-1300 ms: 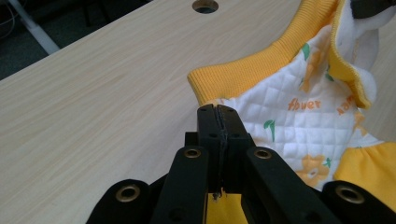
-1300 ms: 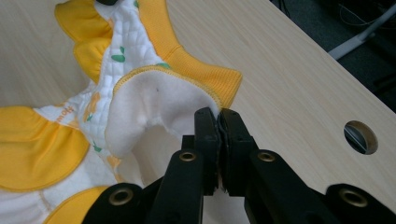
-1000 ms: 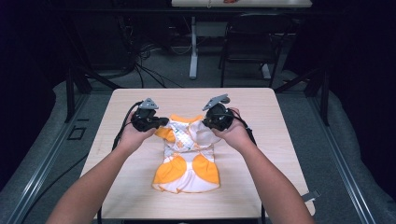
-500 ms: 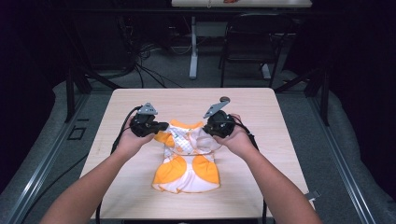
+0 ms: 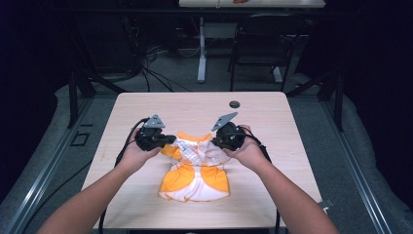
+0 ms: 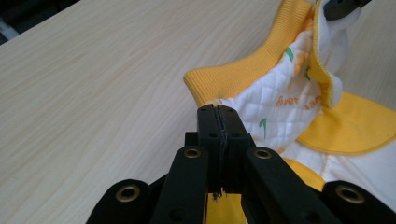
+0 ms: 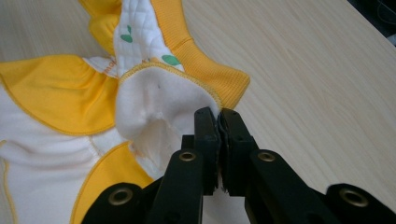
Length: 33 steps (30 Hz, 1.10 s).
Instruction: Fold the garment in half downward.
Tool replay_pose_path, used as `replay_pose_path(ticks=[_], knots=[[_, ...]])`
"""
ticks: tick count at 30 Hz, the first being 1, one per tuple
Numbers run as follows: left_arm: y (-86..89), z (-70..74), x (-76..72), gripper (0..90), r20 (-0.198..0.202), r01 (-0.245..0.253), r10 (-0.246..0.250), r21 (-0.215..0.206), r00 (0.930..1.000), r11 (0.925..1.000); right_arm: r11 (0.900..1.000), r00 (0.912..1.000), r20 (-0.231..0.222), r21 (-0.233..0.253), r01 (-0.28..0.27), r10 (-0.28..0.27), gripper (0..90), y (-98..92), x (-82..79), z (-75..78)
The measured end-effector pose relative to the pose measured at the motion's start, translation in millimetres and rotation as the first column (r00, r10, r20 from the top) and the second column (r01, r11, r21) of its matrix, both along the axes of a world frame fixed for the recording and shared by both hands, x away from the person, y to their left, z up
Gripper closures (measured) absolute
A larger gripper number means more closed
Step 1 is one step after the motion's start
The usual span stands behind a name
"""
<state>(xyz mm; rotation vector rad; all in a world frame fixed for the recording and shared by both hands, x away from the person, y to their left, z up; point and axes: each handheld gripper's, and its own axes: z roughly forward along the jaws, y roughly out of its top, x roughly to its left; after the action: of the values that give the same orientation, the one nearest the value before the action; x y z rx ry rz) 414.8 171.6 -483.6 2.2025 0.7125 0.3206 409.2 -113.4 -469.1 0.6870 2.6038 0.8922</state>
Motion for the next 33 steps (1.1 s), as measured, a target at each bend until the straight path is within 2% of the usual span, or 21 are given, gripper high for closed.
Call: replay_pose_path(ticks=[5,8,10,13,17,20,24,27,33], knots=[[1.0,-3.7,-5.4,89.7,-0.003,0.009,-0.008,0.008,1.0,0.9999,1.0,0.9999,-0.006,-0.007,-0.013,0.013,86.4,0.8,-4.8,-1.9],[0.9,-6.4,-8.9,89.7,-0.013,0.017,-0.017,0.008,0.9998,0.9998,1.0,0.9998,-0.015,-0.003,-0.016,0.016,86.4,0.8,-8.9,-8.8],[0.0,-8.9,-12.1,89.6,-0.014,0.026,-0.026,0.005,0.9996,0.9996,0.999,0.9995,-0.018,-0.024,-0.025,0.025,86.3,0.5,-10.7,-11.2],[-1.1,-13.4,-17.0,89.6,-0.026,0.04,-0.04,0.004,0.9989,0.9992,1.0,0.9994,-0.023,-0.017,-0.026,0.026,86.3,-0.9,-15.4,-15.0],[-2.0,-20.0,-23.7,89.6,-0.041,0.059,-0.059,0.02,0.9974,0.998,0.999,0.9987,-0.034,-0.036,-0.04,0.038,86.1,-2.6,-21.2,-21.6],[-3.0,-24.5,-28.7,89.6,-0.047,0.074,-0.073,0.03,0.9963,0.9968,0.999,0.9983,-0.046,-0.011,-0.036,0.035,86.1,-4.7,-25.1,-25.1],[-2.3,-28.7,-32.7,89.6,-0.054,0.081,-0.08,0.03,0.9954,0.9962,0.999,0.9976,-0.05,-0.023,-0.049,0.048,86.0,-5.1,-30.3,-30.2],[-0.8,-32.5,-35.6,89.5,-0.057,0.086,-0.084,0.039,0.9948,0.9955,0.999,0.9967,-0.063,0.007,-0.051,0.052,85.9,-5.8,-34.1,-31.8],[1.7,-40.9,-41.2,89.4,-0.072,0.095,-0.092,0.035,0.9932,0.9949,0.998,0.9953,-0.078,0.019,-0.056,0.057,85.7,-4.6,-43.0,-40.8]])
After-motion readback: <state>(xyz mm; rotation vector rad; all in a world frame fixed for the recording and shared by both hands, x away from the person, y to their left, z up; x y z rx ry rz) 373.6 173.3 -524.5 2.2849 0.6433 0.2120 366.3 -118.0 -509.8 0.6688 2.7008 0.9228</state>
